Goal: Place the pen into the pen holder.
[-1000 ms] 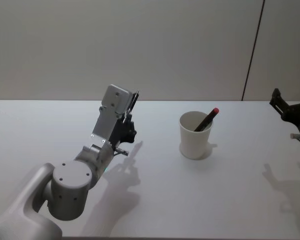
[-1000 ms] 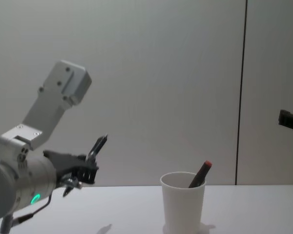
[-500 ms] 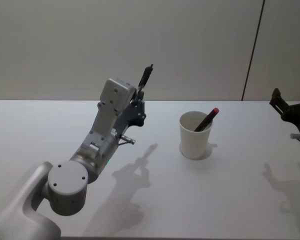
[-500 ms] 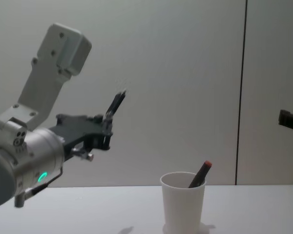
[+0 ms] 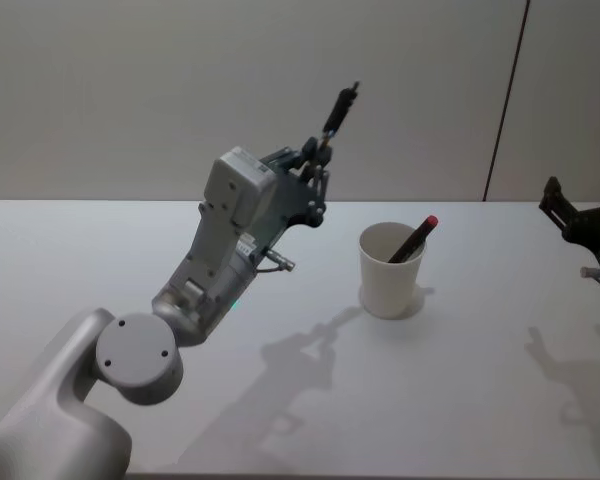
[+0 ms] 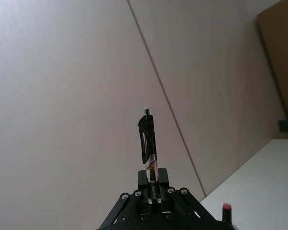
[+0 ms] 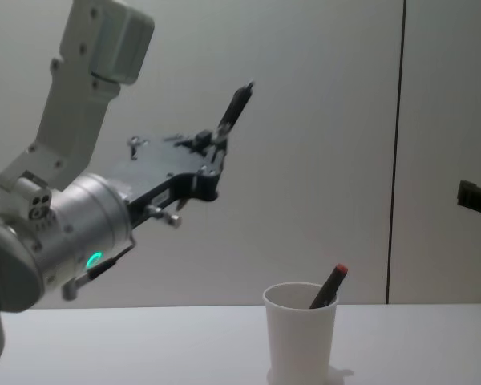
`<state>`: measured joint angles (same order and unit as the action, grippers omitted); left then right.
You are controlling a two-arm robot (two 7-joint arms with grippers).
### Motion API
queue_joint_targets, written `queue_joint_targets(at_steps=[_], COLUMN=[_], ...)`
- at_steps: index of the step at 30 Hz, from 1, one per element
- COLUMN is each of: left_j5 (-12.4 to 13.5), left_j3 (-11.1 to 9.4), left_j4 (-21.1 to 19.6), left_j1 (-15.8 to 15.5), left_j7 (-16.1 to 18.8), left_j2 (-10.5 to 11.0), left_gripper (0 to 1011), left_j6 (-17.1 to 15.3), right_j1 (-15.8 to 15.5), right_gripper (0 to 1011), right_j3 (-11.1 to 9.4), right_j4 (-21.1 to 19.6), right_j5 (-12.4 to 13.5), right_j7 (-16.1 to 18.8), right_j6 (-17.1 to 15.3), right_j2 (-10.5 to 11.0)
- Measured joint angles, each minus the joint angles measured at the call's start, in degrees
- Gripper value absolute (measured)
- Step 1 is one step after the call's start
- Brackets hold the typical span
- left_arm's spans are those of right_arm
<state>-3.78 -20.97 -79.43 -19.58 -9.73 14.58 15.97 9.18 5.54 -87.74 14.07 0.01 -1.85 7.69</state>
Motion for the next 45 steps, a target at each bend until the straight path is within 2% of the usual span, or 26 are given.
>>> queue_joint_targets(at_steps=[9,19,26,34,45], left_j5=[-1.9,-3.2,-3.6,-4.0,-4.2], left_j3=[-0.3,-0.5,-0.6,-0.7,-0.7], left_j4=[3.9,6.5,7.3,7.9,8.3], left_j1=[-3.0,-5.1,-5.8,-6.3,-6.6], left_j7=[-7.4,-11.9,-13.4,-14.5,-15.2], left_j2=[-1.6,-2.8,-3.2,-3.4,-3.6], left_gripper=[130,130,130,130,130], left_j6=[10.0,15.8,17.7,19.2,20.0], right_j1=[0.0,-0.1,-0.2,-0.7,-1.0], right_gripper=[1002,1002,1002,1001,1001], right_j3=[0.0,0.0,0.0,0.1,0.0], right_j4=[0.0,-0.4,-1.7,-4.5,-9.2], right_j5=[0.0,0.2,1.1,3.2,8.2], right_j7=[0.0,1.7,4.5,8.9,14.2], right_j6=[0.0,0.4,0.6,0.3,-2.3], right_j2=[0.0,0.1,0.4,0.8,1.3])
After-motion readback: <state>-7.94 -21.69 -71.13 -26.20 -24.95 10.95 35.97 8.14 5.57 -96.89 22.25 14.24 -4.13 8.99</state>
